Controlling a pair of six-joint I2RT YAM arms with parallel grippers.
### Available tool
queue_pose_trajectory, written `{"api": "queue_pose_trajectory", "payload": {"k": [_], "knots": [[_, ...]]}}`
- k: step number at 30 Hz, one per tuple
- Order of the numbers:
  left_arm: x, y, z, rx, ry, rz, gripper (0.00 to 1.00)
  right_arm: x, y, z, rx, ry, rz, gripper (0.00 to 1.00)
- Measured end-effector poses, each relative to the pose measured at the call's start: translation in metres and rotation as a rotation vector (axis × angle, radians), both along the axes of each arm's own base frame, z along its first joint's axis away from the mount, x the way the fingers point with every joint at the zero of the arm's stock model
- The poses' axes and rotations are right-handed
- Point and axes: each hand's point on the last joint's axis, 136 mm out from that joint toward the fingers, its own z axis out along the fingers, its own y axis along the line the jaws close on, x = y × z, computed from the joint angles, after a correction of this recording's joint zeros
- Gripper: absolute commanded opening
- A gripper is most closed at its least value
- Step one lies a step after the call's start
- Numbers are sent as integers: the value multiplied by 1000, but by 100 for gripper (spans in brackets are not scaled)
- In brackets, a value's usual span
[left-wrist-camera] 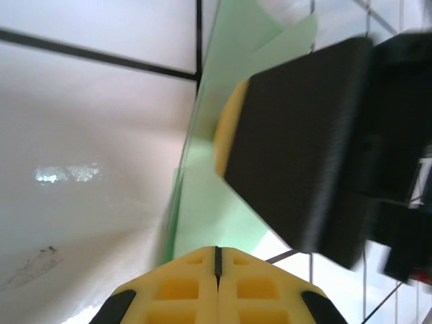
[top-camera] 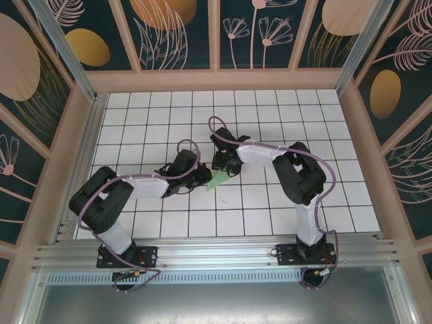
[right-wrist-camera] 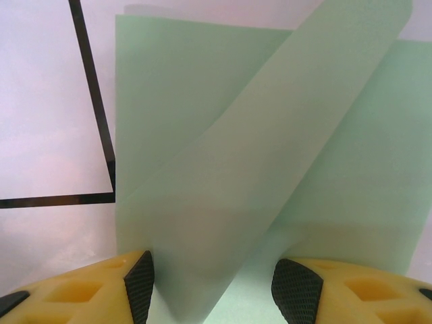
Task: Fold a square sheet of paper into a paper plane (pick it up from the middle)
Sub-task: Fourth fold the wing at the center of the table.
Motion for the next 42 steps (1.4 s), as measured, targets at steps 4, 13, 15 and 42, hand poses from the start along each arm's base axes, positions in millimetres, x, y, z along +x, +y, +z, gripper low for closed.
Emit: {"api": "queue_pose_trajectory", "payload": {"k": [4, 13, 15, 42], "knots": [[6, 6, 16, 2, -47, 36, 4, 0, 0, 0, -1, 0, 0, 59], [1, 10, 6, 16, -23, 38, 5, 0, -2, -1, -8, -1, -2, 56], [-1, 6, 4, 6, -12, 22, 5, 0, -2, -1, -8, -1, -2, 57], [-11, -13, -25, -53, 63, -70, 4, 0, 0, -1, -9, -2, 1, 60]]}}
